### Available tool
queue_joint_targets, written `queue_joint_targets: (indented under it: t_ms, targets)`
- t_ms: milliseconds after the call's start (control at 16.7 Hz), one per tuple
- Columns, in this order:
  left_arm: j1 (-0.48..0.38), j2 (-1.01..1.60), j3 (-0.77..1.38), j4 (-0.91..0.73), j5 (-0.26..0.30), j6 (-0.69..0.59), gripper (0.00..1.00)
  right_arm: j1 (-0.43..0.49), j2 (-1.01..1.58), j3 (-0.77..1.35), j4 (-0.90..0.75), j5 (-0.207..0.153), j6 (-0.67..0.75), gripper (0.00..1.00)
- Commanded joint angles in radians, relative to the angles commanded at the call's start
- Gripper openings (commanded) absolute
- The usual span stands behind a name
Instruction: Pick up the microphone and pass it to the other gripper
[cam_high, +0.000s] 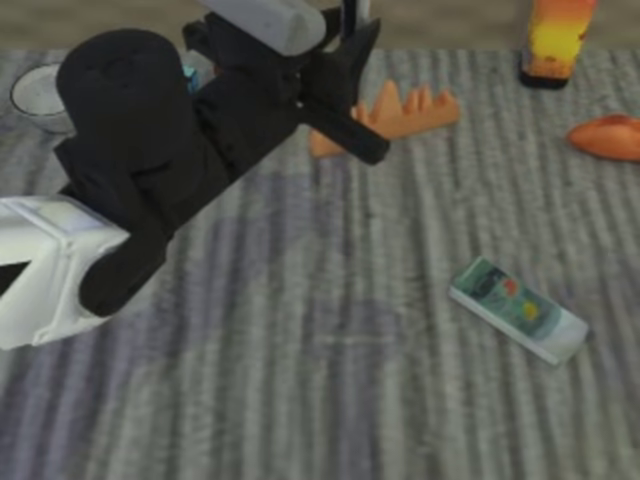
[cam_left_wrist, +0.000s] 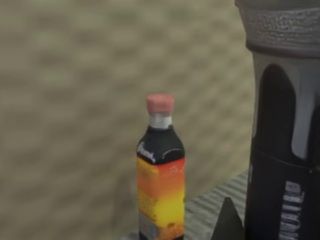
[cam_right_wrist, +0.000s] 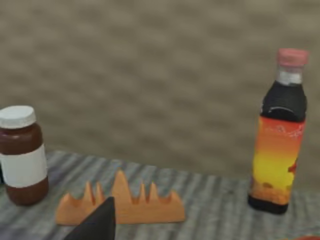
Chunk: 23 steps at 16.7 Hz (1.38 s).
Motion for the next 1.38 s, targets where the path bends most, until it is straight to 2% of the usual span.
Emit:
queue_joint_targets:
  t_ms: [360, 600, 780, 1140, 1380]
  targets:
    - [0.0, 0.0, 0.0, 0.0, 0.0, 0.0, 0.0, 0.284, 0.468, 0.307, 0.173, 0.05, 0.001, 1.0]
    - [0.0, 0.0, 0.0, 0.0, 0.0, 0.0, 0.0, 0.41, 0.662, 0.429, 0.234, 0.075, -0.008, 1.0]
    - [0.0, 0.0, 0.0, 0.0, 0.0, 0.0, 0.0, 0.442, 0.71, 0.457, 0.247, 0.082, -0.011, 1.0]
    - [0.0, 0.0, 0.0, 0.0, 0.0, 0.0, 0.0, 0.438, 0.723, 0.469, 0.25, 0.079, -0.011, 1.0]
    - [0.0, 0.0, 0.0, 0.0, 0.0, 0.0, 0.0, 0.427, 0.879, 0.591, 0.286, 0.069, -0.011, 1.0]
